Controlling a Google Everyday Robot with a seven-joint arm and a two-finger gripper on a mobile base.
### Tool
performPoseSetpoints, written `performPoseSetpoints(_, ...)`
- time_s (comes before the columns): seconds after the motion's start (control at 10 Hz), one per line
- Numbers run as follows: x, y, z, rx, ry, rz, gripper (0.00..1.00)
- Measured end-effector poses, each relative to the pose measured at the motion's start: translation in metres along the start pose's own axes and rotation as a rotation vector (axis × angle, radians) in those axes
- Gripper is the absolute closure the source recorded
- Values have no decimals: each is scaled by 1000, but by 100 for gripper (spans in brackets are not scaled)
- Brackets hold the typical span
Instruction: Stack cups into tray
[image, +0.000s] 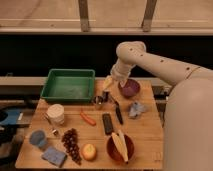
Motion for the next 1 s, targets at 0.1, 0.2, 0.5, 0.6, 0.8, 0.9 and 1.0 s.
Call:
performPoseSetpoints(0.1,2,2,23,-25,24,6,27)
performPoseSetpoints(0.2,2,5,41,-48,44,11,27)
performPoseSetpoints(0.5,3,18,75,-105,110,13,27)
performPoseSetpoints(0.6,4,23,81,-114,125,2,27)
performPoseSetpoints(0.8,4,22,80,-113,124,3,27)
performPoseSetpoints(0.9,4,21,80,-113,124,4,27)
performPoseSetpoints(1.0,4,22,80,-113,125,2,27)
